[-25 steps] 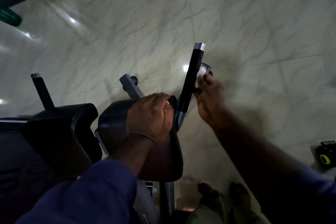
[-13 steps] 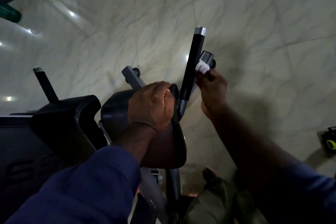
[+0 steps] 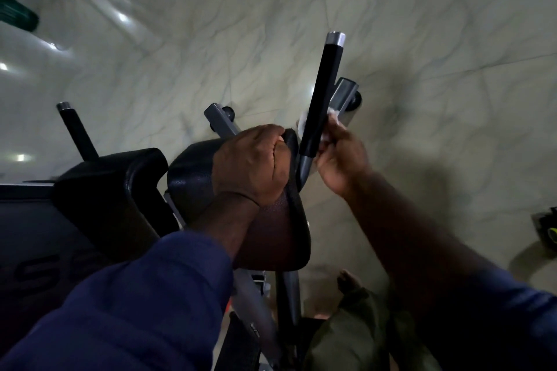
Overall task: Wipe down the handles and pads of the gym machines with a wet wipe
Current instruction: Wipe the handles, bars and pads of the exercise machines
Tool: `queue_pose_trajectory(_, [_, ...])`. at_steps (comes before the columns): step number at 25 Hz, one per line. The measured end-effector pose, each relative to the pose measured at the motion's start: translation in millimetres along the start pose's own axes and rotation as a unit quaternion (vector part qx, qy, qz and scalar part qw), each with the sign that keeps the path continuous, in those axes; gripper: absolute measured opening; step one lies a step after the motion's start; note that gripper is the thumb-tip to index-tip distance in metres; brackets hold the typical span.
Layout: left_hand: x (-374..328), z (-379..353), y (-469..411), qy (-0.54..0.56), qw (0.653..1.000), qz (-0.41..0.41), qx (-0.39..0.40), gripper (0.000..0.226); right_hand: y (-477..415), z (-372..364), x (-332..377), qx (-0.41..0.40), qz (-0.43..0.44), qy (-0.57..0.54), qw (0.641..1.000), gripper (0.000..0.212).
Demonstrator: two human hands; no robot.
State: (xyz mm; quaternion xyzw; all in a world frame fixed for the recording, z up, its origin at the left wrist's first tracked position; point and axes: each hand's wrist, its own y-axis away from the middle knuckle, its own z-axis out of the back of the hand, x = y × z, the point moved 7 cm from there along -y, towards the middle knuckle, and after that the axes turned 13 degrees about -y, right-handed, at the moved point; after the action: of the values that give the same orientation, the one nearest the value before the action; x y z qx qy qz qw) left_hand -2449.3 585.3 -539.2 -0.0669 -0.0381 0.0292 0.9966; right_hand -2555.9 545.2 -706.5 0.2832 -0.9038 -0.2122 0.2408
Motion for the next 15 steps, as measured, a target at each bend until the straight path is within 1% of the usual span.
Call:
queue_pose_trajectory(2, [2.4,-1.4,-1.6,0.000,1.000,0.009,-0.003,0.019,-3.7,-17.1,0.9,0.047,-0.008,0.010,0.999,0.032])
queue_pose_trajectory(4, [3.5,-1.3,-0.1,-0.003,1.000,0.010,-0.002,0.021,14.5,1.2,-23.1,0.013,-0.032,0.008,0.999,0.028])
queue_pose_trajectory(6, [2.3,-1.1,0.8,-0.003,1.000,0.002,0.002,0.021,40.3,19.8,-53.8,-0.001,-0.070,-0.015,0.997,0.031])
queue_pose_trajectory(7, [1.9,-1.8,0.5,0.002,1.000,-0.001,0.004,0.021,40.9,26.8,-55.4,-0.014,-0.080,-0.015,0.997,0.032])
queue_pose_trajectory(8, [2.3,-2.7,0.0,0.006,1.000,0.000,0.005,0.021,33.0,25.4,-48.7,-0.008,-0.078,-0.013,0.997,0.032])
queue_pose_trajectory(11, [4.9,-4.7,-0.5,0.000,1.000,0.011,0.003,0.021,5.6,-7.1,-9.8,0.030,-0.032,-0.036,0.998,0.031])
queue_pose_trajectory(12, [6.0,-4.1,-0.3,0.002,1.000,0.014,0.005,0.023,6.3,-7.4,-9.8,0.016,-0.014,-0.034,0.999,0.032])
queue_pose_trajectory(13, [5.8,-3.5,0.2,0.005,1.000,0.014,0.008,0.024,14.9,4.1,-15.3,-0.015,0.008,-0.007,1.000,0.032])
queue_pose_trajectory(15, [4.8,-3.9,-0.4,0.011,1.000,0.010,0.015,0.024,45.7,23.0,-25.4,-0.063,0.056,0.083,0.993,0.028])
